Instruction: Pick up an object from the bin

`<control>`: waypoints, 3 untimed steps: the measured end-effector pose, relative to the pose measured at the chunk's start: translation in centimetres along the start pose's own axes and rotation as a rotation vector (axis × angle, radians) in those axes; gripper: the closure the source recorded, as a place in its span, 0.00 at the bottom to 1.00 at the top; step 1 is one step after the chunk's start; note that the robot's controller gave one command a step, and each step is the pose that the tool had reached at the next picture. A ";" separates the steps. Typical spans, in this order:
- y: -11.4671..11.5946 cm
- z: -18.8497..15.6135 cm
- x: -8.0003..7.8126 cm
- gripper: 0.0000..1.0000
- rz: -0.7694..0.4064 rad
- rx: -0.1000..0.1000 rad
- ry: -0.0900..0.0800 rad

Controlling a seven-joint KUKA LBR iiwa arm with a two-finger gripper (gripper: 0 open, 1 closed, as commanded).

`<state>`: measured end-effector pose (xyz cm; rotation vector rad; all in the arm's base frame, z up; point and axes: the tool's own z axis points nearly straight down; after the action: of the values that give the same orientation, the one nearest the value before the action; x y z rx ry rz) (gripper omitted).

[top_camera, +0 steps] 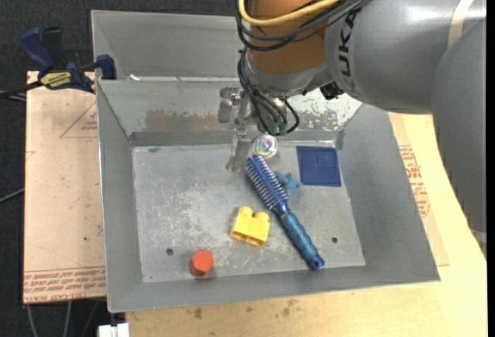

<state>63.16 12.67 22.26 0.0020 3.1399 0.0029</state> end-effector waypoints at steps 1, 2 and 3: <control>-7.4 15.4 9.4 0.00 -0.188 0.000 0.007; -6.5 12.1 10.3 0.00 -0.120 0.000 -0.001; -7.7 12.3 11.7 0.00 0.037 0.001 0.003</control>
Offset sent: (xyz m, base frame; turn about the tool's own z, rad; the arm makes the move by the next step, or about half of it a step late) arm -0.0923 -0.0733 -0.1526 -0.1917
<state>51.48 5.03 9.94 0.0609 3.1426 0.0012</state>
